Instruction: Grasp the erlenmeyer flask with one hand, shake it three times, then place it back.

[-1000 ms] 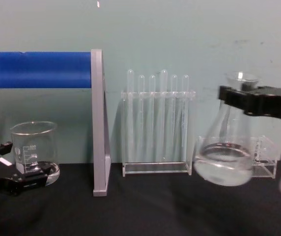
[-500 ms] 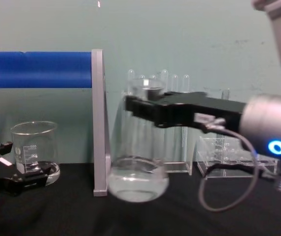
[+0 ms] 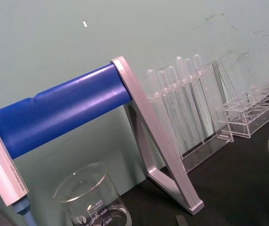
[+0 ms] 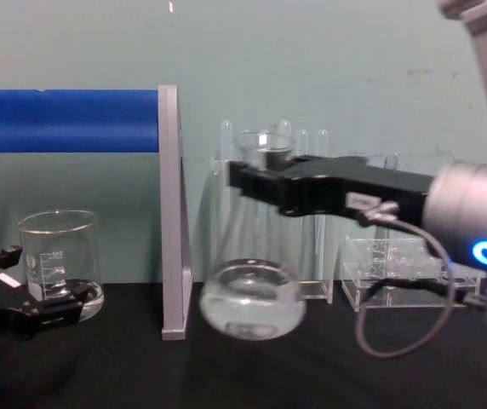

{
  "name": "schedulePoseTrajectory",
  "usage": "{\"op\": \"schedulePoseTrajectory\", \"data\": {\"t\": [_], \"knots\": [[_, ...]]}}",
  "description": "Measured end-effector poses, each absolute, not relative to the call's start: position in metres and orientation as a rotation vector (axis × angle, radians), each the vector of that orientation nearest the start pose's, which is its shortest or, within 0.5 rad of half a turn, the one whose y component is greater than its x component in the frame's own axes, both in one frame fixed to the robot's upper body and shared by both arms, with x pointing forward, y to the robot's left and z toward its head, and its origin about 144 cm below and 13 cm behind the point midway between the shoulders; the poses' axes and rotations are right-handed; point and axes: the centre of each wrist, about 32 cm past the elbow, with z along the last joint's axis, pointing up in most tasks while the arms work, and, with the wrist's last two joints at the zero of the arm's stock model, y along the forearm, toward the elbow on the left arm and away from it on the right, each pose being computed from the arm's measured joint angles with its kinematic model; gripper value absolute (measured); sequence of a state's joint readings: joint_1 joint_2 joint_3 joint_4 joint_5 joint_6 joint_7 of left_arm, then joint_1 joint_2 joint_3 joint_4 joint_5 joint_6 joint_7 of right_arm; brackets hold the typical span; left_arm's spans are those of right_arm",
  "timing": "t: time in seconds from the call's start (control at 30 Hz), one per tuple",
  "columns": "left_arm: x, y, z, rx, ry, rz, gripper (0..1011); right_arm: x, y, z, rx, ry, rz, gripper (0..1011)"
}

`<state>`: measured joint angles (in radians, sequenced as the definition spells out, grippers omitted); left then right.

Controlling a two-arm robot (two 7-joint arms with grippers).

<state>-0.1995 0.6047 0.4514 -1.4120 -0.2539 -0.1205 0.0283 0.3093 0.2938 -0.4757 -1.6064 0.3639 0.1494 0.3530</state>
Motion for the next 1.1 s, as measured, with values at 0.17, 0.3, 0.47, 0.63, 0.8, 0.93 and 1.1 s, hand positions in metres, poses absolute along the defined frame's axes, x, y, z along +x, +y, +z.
{"op": "schedulePoseTrajectory", "data": {"t": [0.17,0.3,0.47,0.63,0.8,0.93,1.1], "knots": [[0.489,0.310,1.140,0.304,-0.285,1.248,1001,0.499,-0.186,1.226,0.004,-0.059,-0.879,449],[0.489,0.310,1.140,0.304,-0.285,1.248,1001,0.492,-0.202,1.226,0.003,-0.065,-0.984,449],[0.489,0.310,1.140,0.304,-0.285,1.248,1001,0.480,-0.224,1.227,-0.006,-0.072,-1.123,449],[0.489,0.310,1.140,0.304,-0.285,1.248,1001,0.470,-0.240,1.228,-0.012,-0.073,-1.214,449],[0.489,0.310,1.140,0.304,-0.285,1.248,1001,0.469,-0.245,1.228,-0.014,-0.072,-1.234,449],[0.489,0.310,1.140,0.305,-0.285,1.248,1001,0.475,-0.241,1.228,-0.015,-0.070,-1.188,449],[0.489,0.310,1.140,0.304,-0.285,1.248,1001,0.486,-0.231,1.226,-0.017,-0.065,-1.086,449]]}}
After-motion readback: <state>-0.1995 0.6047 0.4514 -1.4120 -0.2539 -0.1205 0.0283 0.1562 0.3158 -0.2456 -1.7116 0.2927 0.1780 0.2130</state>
